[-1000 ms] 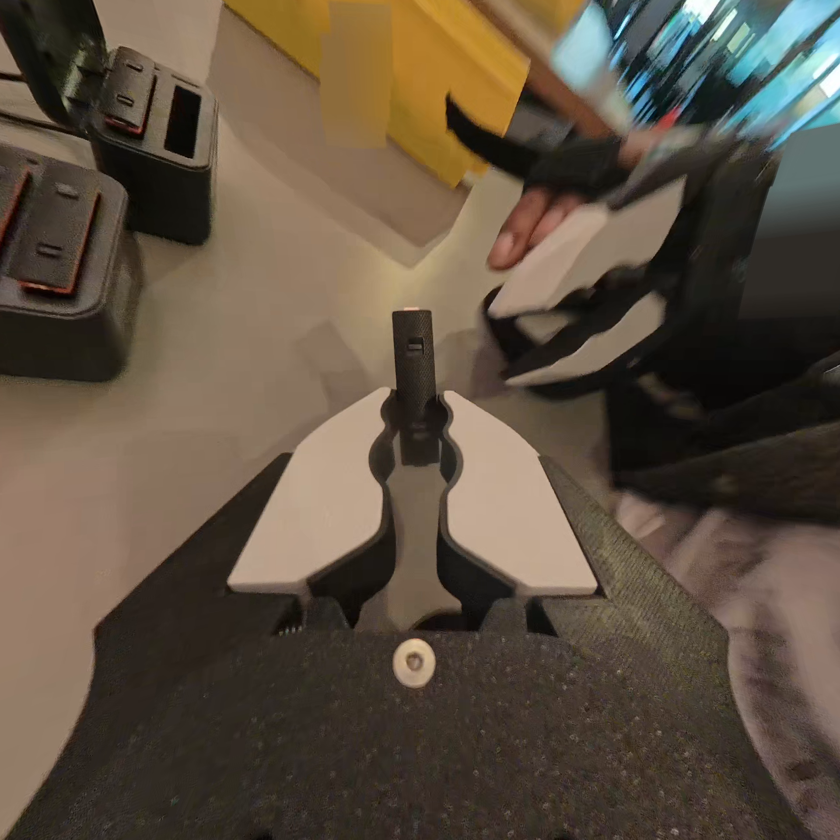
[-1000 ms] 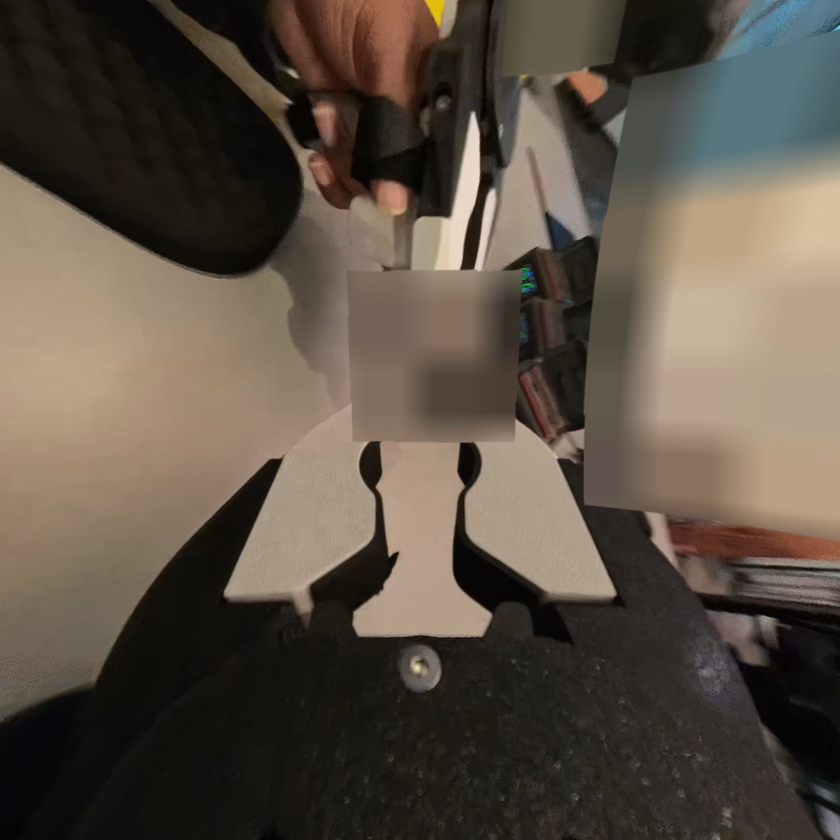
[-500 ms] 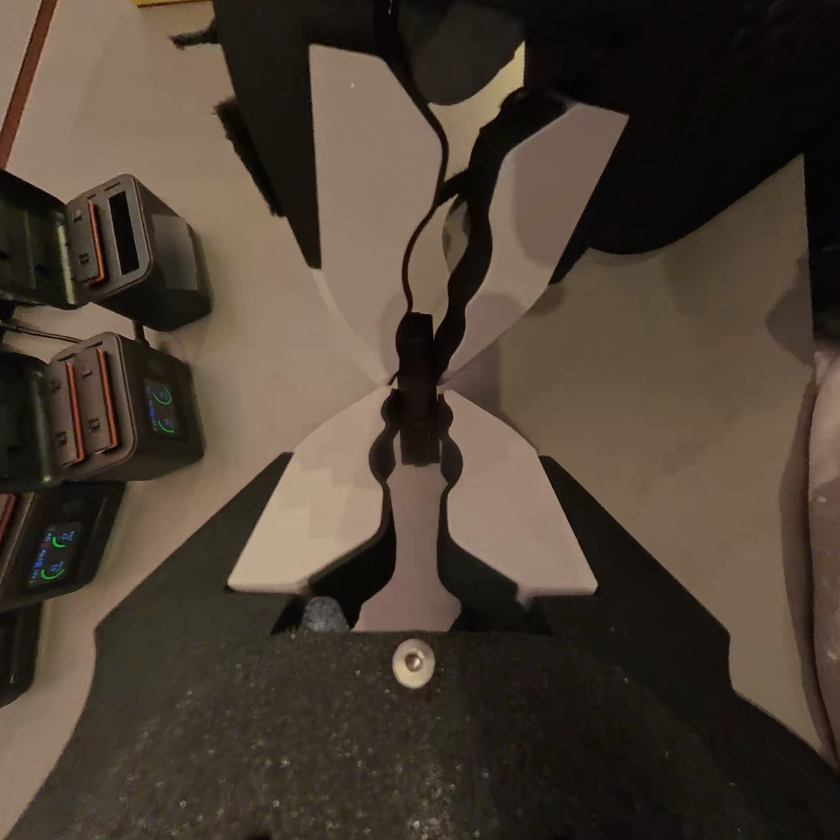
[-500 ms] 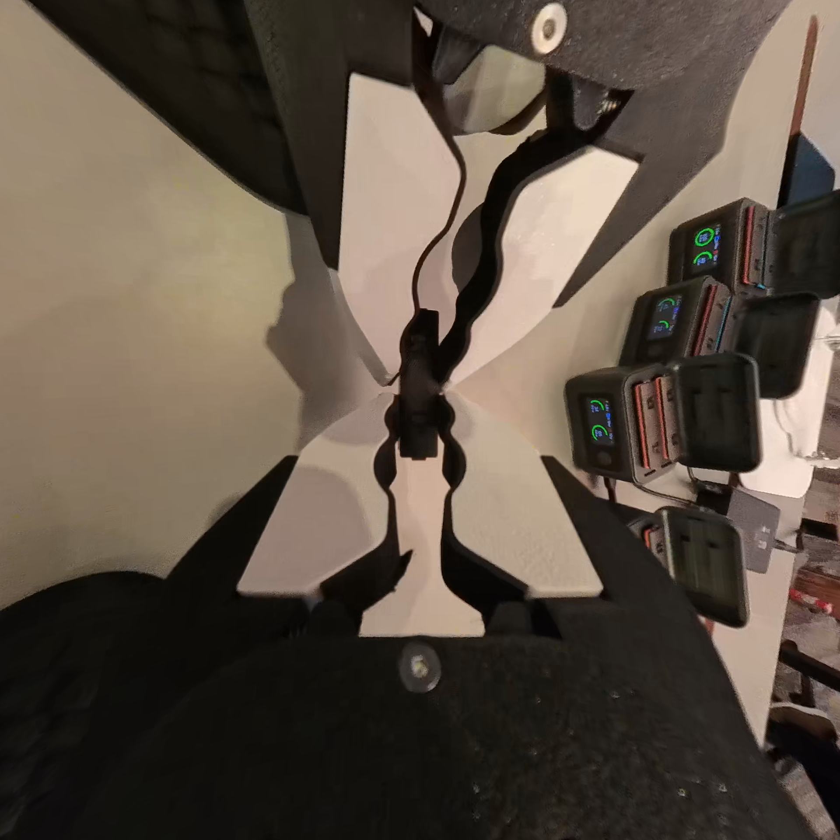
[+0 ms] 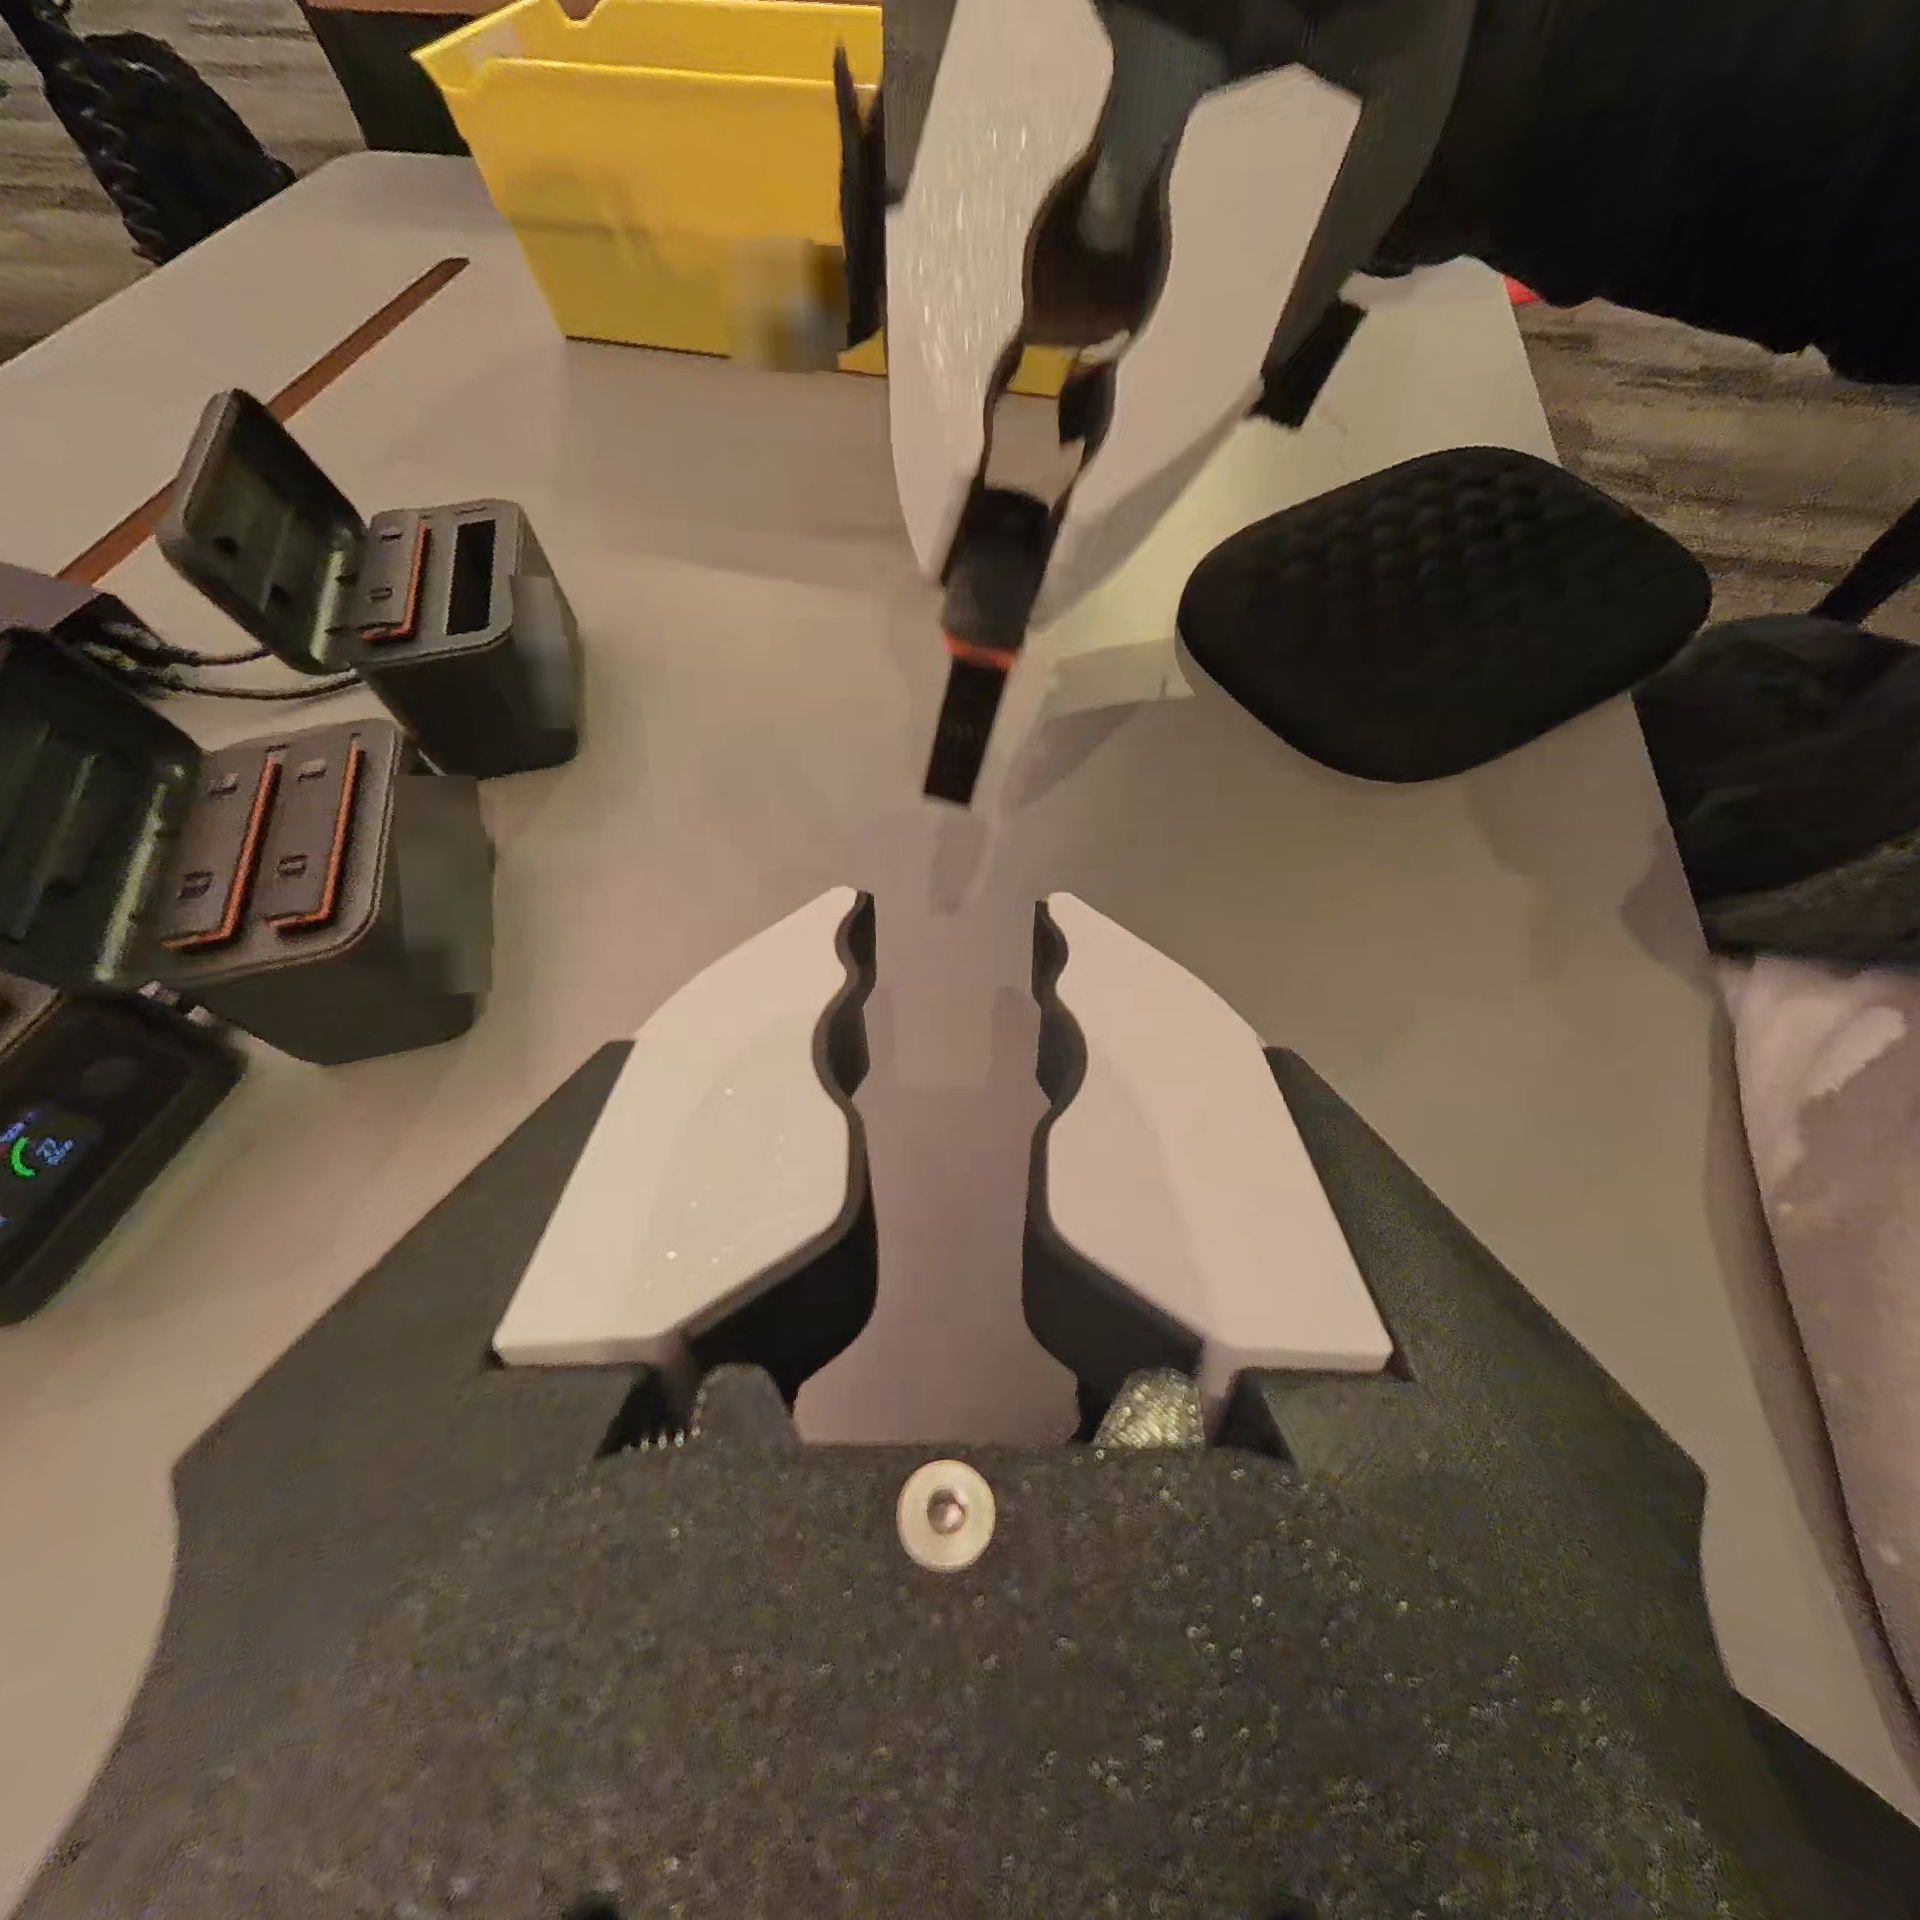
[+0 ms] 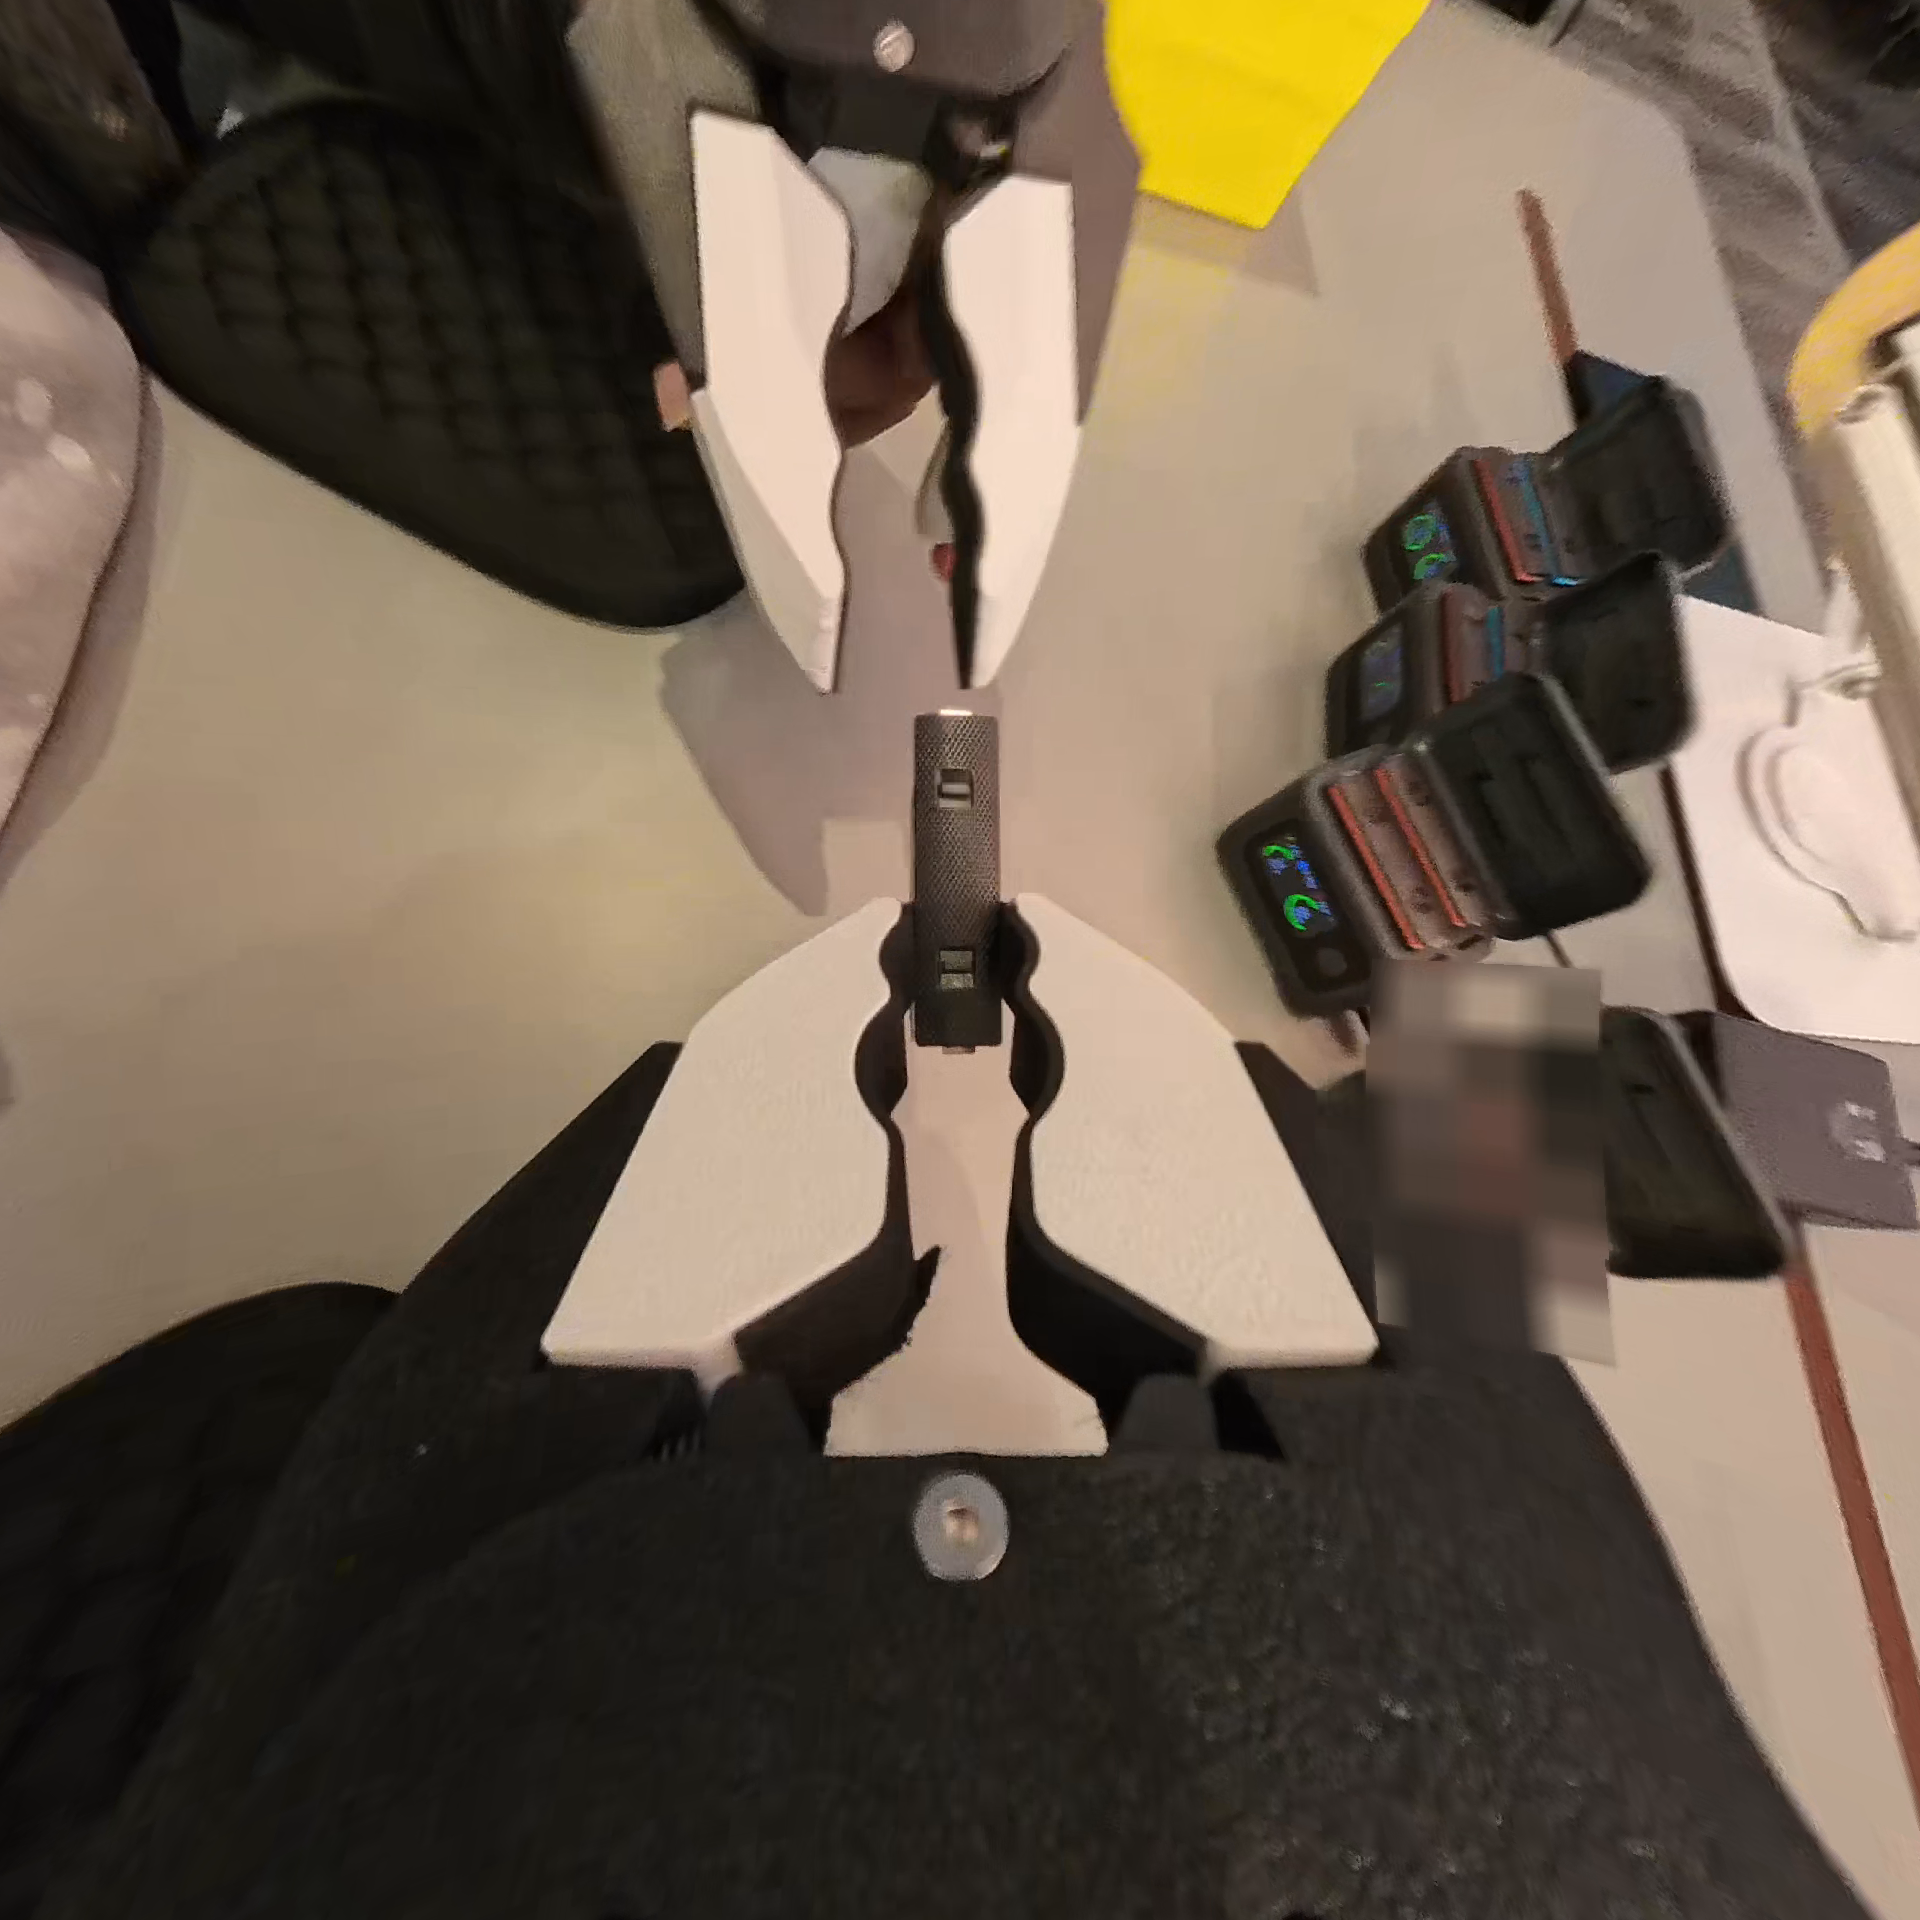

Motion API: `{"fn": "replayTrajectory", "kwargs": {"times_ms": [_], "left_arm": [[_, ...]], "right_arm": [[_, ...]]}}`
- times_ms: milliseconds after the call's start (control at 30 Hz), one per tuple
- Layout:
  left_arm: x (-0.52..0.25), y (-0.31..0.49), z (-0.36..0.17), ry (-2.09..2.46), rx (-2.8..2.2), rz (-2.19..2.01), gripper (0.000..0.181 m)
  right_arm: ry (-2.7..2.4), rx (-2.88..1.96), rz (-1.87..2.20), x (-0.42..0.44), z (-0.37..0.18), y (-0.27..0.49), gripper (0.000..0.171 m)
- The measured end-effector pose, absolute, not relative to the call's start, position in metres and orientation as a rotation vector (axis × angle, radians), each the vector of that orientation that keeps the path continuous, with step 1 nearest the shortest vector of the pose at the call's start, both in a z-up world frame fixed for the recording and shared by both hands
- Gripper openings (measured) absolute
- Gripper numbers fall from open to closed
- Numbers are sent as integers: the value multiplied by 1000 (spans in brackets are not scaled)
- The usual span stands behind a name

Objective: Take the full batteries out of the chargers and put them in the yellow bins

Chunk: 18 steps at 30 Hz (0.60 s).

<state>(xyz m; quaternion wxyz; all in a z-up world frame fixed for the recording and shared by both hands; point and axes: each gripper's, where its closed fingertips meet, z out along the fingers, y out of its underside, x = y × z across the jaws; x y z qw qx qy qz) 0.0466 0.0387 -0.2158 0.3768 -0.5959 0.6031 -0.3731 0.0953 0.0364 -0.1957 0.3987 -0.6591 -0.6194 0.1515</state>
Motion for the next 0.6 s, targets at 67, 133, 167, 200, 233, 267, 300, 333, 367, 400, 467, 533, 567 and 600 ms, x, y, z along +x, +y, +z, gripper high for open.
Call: {"fn": "replayTrajectory", "kwargs": {"times_ms": [67,133,167,200,233,267,300,333,367,400,467,533,567,600], "left_arm": [[46,41,-220,1527,-1540,-972,28],[47,42,-224,1519,-1548,-981,27],[48,42,-227,1518,-1551,-983,27],[48,42,-230,1523,-1554,-989,27],[48,41,-233,1530,-1560,-1000,27],[48,41,-236,1531,-1569,-1003,26],[48,43,-238,1528,-1577,-1000,26],[48,42,-237,1526,-1579,-1007,25],[48,43,-236,1520,-1575,-1011,24],[47,43,-235,1513,-1572,-1013,23],[47,44,-234,1501,-1570,-1027,21],[46,44,-233,1492,-1573,-1046,21],[46,44,-234,1491,-1578,-1061,21],[46,43,-234,1493,-1584,-1077,20]], "right_arm": [[-1539,-1665,352,107,-184,49,15],[-1532,-1659,301,121,-173,65,15],[-1536,-1655,277,129,-168,73,15],[-1546,-1656,256,136,-163,82,15],[-1563,-1661,239,143,-160,91,15],[-1584,-1666,223,149,-158,100,15],[-1612,-1669,209,155,-157,108,15],[-1642,-1673,196,161,-157,117,15],[-1672,-1675,191,165,-158,125,15],[-1703,-1674,194,168,-160,132,15],[-1768,-1672,208,172,-164,143,15],[-1831,-1678,210,174,-171,154,15],[-1858,-1682,219,174,-175,159,15],[-1885,-1685,234,174,-178,162,15]]}}
